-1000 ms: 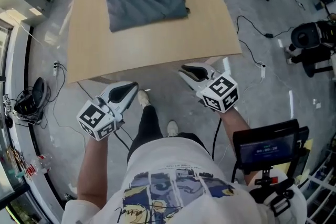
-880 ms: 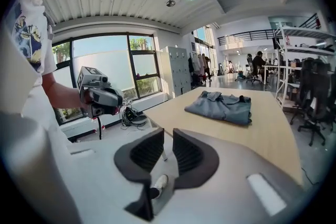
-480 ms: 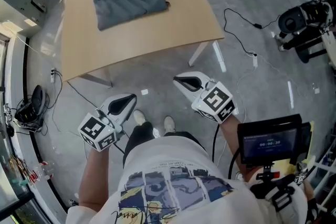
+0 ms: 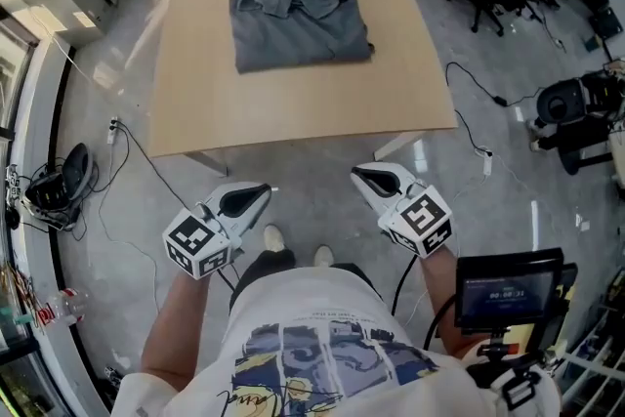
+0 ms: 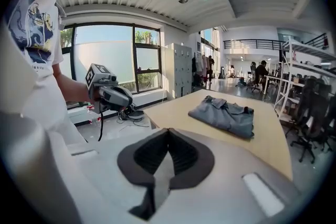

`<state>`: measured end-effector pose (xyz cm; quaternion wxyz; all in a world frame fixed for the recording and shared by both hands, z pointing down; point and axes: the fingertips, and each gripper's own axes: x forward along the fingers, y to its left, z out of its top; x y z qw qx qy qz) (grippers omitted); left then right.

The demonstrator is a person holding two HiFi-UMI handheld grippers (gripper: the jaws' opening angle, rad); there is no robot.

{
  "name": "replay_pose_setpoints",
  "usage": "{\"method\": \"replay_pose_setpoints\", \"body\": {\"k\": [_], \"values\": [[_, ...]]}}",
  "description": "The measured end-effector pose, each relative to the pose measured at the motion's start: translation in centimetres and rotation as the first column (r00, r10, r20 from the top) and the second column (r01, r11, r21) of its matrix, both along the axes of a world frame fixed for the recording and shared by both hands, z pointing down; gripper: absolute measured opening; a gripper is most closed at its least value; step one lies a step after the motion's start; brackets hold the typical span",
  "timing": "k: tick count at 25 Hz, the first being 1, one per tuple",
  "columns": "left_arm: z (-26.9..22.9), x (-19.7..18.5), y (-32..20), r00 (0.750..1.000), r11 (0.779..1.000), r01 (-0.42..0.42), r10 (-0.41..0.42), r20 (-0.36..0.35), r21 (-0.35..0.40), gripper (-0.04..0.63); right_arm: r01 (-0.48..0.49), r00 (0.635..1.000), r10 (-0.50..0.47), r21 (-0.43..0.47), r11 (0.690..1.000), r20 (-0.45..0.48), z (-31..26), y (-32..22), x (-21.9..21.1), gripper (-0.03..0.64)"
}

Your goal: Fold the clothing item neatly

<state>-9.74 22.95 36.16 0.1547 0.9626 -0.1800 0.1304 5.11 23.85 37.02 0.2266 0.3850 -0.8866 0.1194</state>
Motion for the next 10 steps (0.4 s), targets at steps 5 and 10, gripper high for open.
{"method": "replay_pose_setpoints", "body": {"k": [5,10], "values": [[-0.4,-3.7,-5.4,1.0,1.0,0.005,-0.006,0.013,0.03,0.008,-0.029,0.999,0.029,0.004,1.0,-0.028,-0.5,-4.9,-1.8,0.003],[0.2,-6.6,-10.5,0.999,0.998,-0.013,0.01,0.037,0.063,0.008,-0.063,0.997,0.063,0.018,0.998,-0.041,-0.1,-9.7,-3.6,0.003]]}}
